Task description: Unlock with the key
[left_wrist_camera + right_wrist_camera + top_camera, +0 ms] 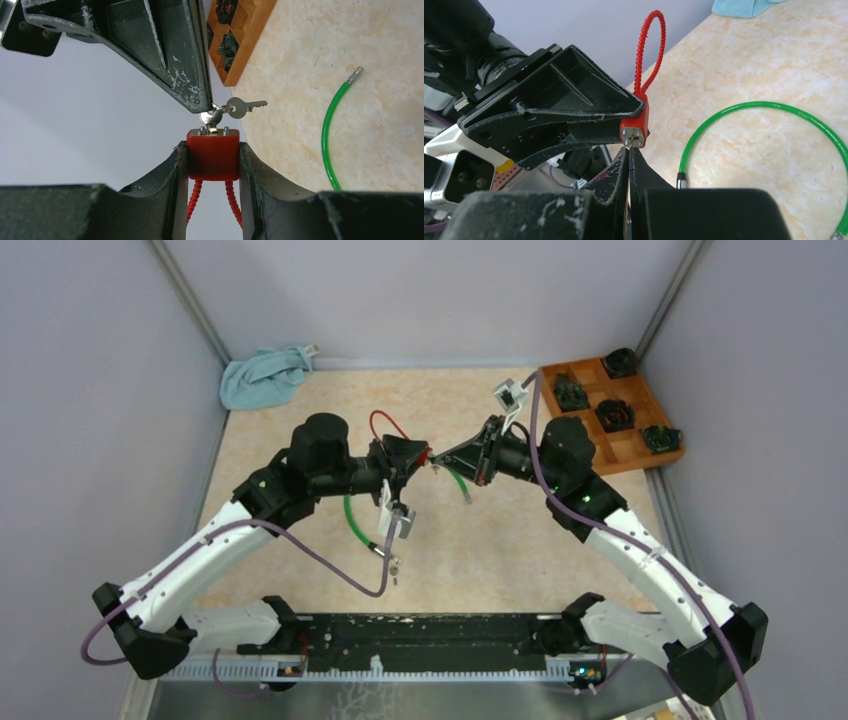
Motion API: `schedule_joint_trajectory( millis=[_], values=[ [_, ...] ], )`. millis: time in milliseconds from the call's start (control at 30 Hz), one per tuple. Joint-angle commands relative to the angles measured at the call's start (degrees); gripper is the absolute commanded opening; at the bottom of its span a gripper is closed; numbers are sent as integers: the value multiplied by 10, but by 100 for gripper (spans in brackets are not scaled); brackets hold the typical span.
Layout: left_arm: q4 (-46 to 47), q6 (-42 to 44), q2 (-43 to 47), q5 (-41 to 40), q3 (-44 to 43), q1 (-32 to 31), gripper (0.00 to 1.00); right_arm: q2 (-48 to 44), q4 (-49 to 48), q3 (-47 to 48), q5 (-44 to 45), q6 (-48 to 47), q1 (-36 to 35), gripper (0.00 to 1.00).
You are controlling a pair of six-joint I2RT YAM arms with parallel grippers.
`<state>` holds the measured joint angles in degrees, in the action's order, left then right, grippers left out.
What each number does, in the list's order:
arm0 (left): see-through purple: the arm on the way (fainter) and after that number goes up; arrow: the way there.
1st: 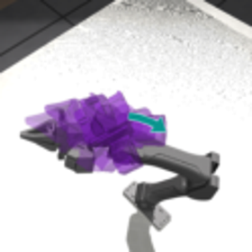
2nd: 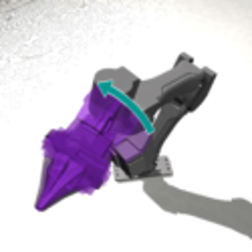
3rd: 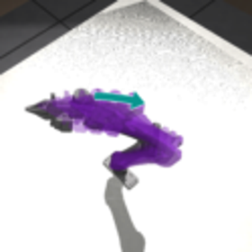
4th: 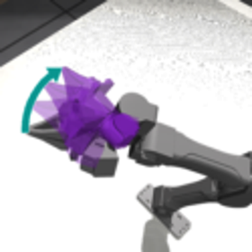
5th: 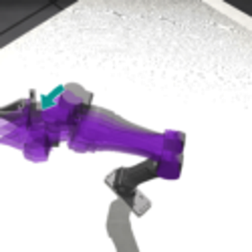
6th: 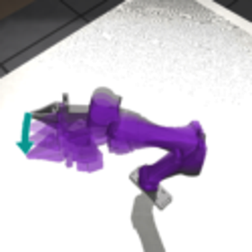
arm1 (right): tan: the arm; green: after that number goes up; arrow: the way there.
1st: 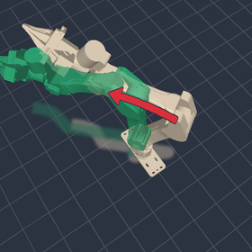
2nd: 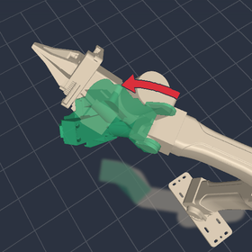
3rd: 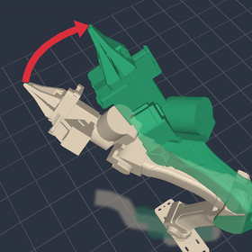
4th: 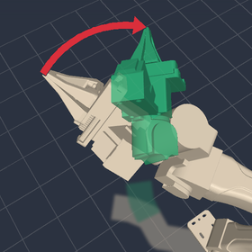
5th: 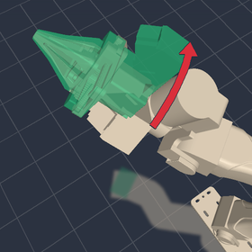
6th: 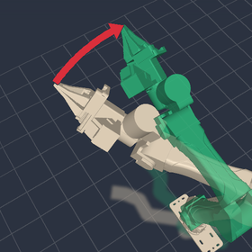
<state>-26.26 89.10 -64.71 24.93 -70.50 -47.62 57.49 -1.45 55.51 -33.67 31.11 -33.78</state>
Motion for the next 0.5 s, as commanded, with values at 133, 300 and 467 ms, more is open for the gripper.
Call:
schedule_joint_trajectory(
  millis=[133, 300, 467],
  values=[
    [37, 12, 4, 32, -18, -7, 0, 0, -118, -31, 62, 80, -30, 0],
    [72, 73, 29, 17, 29, -8, 0, 1, -216, -74, 31, 208, -21, 0],
    [150, 140, 56, -5, 92, -8, 0, 1, -259, -102, 21, 303, -21, 0]
  ],
)
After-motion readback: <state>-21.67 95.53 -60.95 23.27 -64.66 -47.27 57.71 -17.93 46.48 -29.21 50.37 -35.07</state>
